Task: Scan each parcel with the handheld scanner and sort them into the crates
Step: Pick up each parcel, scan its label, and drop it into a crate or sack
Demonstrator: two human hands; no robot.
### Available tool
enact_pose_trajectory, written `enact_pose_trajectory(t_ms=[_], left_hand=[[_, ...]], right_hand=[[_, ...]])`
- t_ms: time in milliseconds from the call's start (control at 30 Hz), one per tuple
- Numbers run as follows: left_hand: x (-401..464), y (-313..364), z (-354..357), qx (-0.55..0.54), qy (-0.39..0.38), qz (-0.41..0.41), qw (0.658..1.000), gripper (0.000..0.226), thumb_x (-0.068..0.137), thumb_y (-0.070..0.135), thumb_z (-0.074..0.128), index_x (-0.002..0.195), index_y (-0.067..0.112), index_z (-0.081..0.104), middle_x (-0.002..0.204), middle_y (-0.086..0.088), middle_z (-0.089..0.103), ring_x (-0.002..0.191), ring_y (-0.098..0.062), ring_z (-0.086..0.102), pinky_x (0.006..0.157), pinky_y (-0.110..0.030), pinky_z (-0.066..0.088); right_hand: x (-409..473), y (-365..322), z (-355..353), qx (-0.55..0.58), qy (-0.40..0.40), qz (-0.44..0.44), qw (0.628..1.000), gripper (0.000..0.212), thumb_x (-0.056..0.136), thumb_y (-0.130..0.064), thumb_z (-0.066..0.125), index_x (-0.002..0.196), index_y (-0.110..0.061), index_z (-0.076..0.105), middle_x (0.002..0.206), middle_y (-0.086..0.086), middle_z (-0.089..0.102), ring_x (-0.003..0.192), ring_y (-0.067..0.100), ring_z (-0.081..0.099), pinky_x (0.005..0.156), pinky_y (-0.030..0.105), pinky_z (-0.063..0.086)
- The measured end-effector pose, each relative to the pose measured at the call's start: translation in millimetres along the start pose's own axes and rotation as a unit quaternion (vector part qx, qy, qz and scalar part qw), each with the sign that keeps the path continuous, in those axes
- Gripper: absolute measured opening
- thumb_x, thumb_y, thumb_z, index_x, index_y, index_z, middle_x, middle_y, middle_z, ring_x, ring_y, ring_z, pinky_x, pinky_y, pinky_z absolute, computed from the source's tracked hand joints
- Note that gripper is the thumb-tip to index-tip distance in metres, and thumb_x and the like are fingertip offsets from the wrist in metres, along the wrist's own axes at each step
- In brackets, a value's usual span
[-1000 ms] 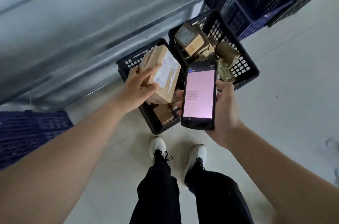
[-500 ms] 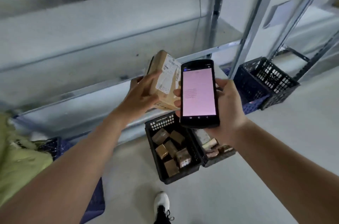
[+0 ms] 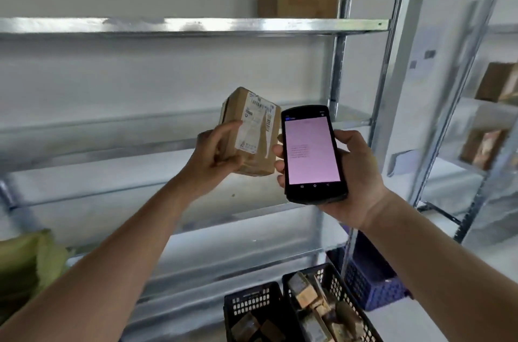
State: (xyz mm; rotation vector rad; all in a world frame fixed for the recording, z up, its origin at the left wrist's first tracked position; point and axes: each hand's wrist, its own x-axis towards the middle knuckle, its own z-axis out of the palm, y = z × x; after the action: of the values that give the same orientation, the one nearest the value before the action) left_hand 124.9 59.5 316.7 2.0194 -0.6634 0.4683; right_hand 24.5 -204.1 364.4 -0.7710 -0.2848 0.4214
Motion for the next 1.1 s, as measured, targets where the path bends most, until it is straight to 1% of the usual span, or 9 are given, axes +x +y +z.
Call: enact_pose_trajectory(t_ms=[67, 200, 300, 433, 567, 667, 833, 1000, 1100], left_hand=[[8, 8, -21, 0.022, -0.006, 0.011, 1.0, 0.069, 0.098, 0.016, 0.073, 0.135, 0.065, 0.043, 0.145, 0.001, 0.038, 0.137, -0.016, 0.048, 0.105, -0.028, 0.054], [17, 13, -56, 0.066, 0.005, 0.055, 0.996, 0.071, 0.094, 0.014, 0.077, 0.133, 0.064, 0.044, 0.143, 0.0, 0.038, 0.132, -0.007, 0.049, 0.098, -0.016, 0.052], [21, 14, -74, 0.099, -0.003, 0.078, 0.992, 0.071, 0.093, 0.015, 0.077, 0.137, 0.06, 0.043, 0.145, -0.001, 0.035, 0.128, 0.004, 0.047, 0.098, -0.017, 0.053], [27, 10, -82, 0.144, -0.037, 0.114, 0.982, 0.07, 0.094, 0.012, 0.077, 0.146, 0.045, 0.044, 0.153, -0.001, 0.027, 0.131, -0.018, 0.051, 0.099, -0.022, 0.057], [30, 11, -79, 0.16, -0.049, 0.133, 0.977, 0.071, 0.095, 0.014, 0.077, 0.149, 0.042, 0.041, 0.158, -0.004, 0.022, 0.141, -0.028, 0.045, 0.1, -0.026, 0.058], [30, 13, -74, 0.155, -0.044, 0.146, 0.976, 0.068, 0.096, 0.014, 0.076, 0.149, 0.038, 0.041, 0.159, -0.005, 0.021, 0.143, -0.028, 0.041, 0.098, -0.019, 0.055], [30, 17, -72, 0.159, -0.045, 0.15, 0.975, 0.068, 0.095, 0.013, 0.077, 0.151, 0.033, 0.043, 0.159, -0.006, 0.022, 0.144, -0.029, 0.042, 0.099, -0.023, 0.057], [26, 24, -70, 0.144, -0.033, 0.118, 0.982, 0.07, 0.096, 0.015, 0.076, 0.148, 0.045, 0.04, 0.159, -0.002, 0.023, 0.141, -0.025, 0.044, 0.103, -0.03, 0.058], [19, 25, -67, 0.104, -0.015, 0.067, 0.992, 0.067, 0.098, 0.02, 0.074, 0.146, 0.052, 0.04, 0.154, -0.001, 0.031, 0.135, -0.024, 0.048, 0.1, -0.025, 0.058]], right_hand=[[5, -2, 19, -0.006, -0.016, -0.003, 1.0, 0.067, 0.102, -0.047, 0.035, 0.148, -0.004, 0.06, 0.126, 0.025, 0.066, 0.096, 0.04, 0.066, 0.088, 0.048, 0.06], [16, 1, 43, -0.022, -0.029, 0.003, 0.999, 0.067, 0.101, -0.047, 0.035, 0.15, -0.006, 0.058, 0.13, 0.025, 0.067, 0.1, 0.041, 0.068, 0.086, 0.048, 0.059], [15, 4, 52, -0.024, -0.053, 0.017, 0.998, 0.067, 0.101, -0.046, 0.037, 0.147, -0.004, 0.06, 0.126, 0.023, 0.066, 0.098, 0.04, 0.068, 0.084, 0.048, 0.058], [6, 7, 63, -0.048, -0.061, 0.007, 0.997, 0.064, 0.097, -0.047, 0.042, 0.134, -0.003, 0.071, 0.119, 0.022, 0.068, 0.093, 0.037, 0.066, 0.08, 0.045, 0.059], [-1, 9, 65, -0.053, -0.073, 0.009, 0.996, 0.066, 0.097, -0.049, 0.044, 0.14, -0.003, 0.067, 0.121, 0.023, 0.068, 0.094, 0.039, 0.068, 0.08, 0.046, 0.06], [-5, 10, 64, -0.056, -0.055, 0.012, 0.997, 0.066, 0.099, -0.051, 0.043, 0.138, -0.005, 0.069, 0.121, 0.025, 0.07, 0.093, 0.04, 0.07, 0.078, 0.046, 0.06], [-12, 7, 64, -0.063, -0.053, 0.01, 0.997, 0.067, 0.1, -0.052, 0.04, 0.133, -0.003, 0.072, 0.118, 0.024, 0.071, 0.09, 0.038, 0.069, 0.078, 0.045, 0.06], [-17, 7, 61, -0.059, -0.058, 0.012, 0.997, 0.069, 0.1, -0.051, 0.041, 0.142, -0.003, 0.064, 0.121, 0.026, 0.069, 0.092, 0.039, 0.069, 0.078, 0.046, 0.06], [-13, 10, 58, -0.06, -0.053, -0.003, 0.997, 0.069, 0.098, -0.052, 0.042, 0.145, -0.005, 0.063, 0.125, 0.027, 0.069, 0.093, 0.041, 0.071, 0.079, 0.047, 0.061]])
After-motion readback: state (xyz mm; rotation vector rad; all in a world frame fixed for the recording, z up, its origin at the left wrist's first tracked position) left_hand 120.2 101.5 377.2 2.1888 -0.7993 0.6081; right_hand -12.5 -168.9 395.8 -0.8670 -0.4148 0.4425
